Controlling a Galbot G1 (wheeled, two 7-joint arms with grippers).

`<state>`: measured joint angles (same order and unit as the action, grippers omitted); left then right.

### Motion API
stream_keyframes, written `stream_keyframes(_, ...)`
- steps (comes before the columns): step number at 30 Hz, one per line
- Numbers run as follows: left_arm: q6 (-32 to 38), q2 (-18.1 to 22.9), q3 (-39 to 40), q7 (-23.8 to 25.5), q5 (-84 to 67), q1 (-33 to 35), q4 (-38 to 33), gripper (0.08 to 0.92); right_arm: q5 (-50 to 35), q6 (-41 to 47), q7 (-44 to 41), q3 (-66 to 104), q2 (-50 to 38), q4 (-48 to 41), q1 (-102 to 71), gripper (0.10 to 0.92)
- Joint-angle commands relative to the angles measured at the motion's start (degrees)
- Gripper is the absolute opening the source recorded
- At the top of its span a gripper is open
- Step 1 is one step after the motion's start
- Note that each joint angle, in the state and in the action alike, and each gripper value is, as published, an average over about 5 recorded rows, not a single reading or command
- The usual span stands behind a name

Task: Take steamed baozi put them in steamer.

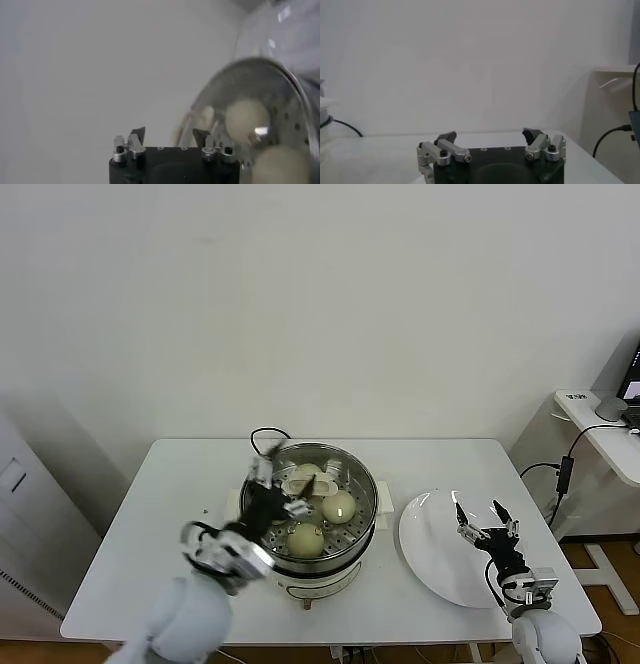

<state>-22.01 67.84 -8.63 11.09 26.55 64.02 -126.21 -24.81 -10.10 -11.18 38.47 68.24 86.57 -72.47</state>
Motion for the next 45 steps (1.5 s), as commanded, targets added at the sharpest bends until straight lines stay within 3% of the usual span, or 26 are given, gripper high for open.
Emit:
stream_keyframes(1,0.97,-0.59,-27.47,-12.2,-58.99,3.4,1.11,0.816,-0.59,0.24,1.98,-0.34,-0.92,2.29,-0.09,0.823)
stream_keyframes(11,3.91,-1.71,-31.69,-10.63,-49.87,11.94,14.81,0.823,0.57,6.2,3.46,-0.57,-2.23,5.8,-2.04,0.823)
stream_keyframes(22,4.37,-0.84,-26.2,-11.87,-42.89,9.81,27.07,0.823,0.09,12.78,5.62,-0.65,-3.36,7.77,-2.8,0.823)
stream_keyframes(30,2.32,-0.61,-24.39,-12.38,-46.13,9.04,29.25,0.823,0.26,13.88,6.06,-1.1,-3.19,7.67,-3.2,0.823)
stream_keyframes(45,2.04,-0.35,-25.07,-12.74,-46.13,10.56,26.22,0.823,0.56,14.45,6.42,-1.87,-3.23,7.91,-3.36,0.823)
